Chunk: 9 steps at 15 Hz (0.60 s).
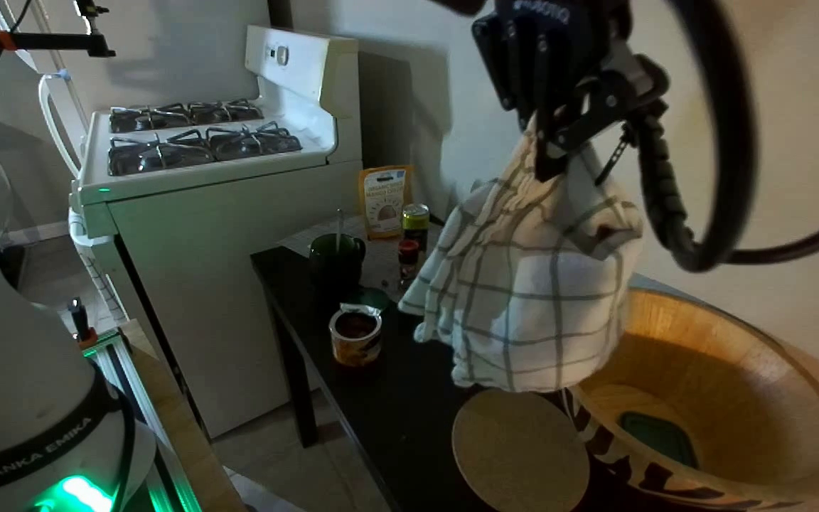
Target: Put the towel into the bowl
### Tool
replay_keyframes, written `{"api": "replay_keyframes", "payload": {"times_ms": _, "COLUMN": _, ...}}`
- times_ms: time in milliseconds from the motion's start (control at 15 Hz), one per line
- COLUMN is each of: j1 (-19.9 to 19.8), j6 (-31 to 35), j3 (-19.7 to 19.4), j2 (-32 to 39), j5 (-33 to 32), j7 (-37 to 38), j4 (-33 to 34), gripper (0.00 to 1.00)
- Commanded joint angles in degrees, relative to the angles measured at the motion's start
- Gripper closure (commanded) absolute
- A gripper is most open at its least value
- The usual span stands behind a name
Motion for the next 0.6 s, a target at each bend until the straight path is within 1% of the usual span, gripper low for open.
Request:
{"api": "replay_keyframes", "payload": {"times_ms": 0, "j1": -0.4, "j6": 3.2, "j3": -2.9, "j2": 8.9, "j5": 5.3, "j7": 1.7, "j4": 8.3, "gripper": 0.99}}
{"api": "replay_keyframes", "payload": {"times_ms": 133, "j1": 0.0, "j6": 5.0, "j3": -4.8, "j2": 14.9, "j5": 7.8, "j7": 2.5, "j4": 13.0, "gripper": 0.99}}
{"api": "replay_keyframes", "payload": {"times_ms": 200, "j1": 1.0, "j6": 4.6, "j3": -6.1, "j2": 18.9, "j5": 10.3, "j7": 2.7, "j4": 16.2, "gripper": 0.99}}
{"api": "replay_keyframes", "payload": {"times_ms": 267, "j1": 1.2, "j6": 4.3, "j3": -6.8, "j2": 21.2, "j5": 12.5, "j7": 2.5, "j4": 18.2, "gripper": 0.99}}
{"api": "replay_keyframes", "payload": {"times_ms": 400, "j1": 1.7, "j6": 3.8, "j3": -8.1, "j2": 27.5, "j5": 18.7, "j7": 1.1, "j4": 23.0, "gripper": 0.99}}
{"api": "replay_keyframes", "payload": {"times_ms": 533, "j1": 0.7, "j6": 2.5, "j3": -8.0, "j2": 33.9, "j5": 25.7, "j7": -0.6, "j4": 28.5, "gripper": 0.99}}
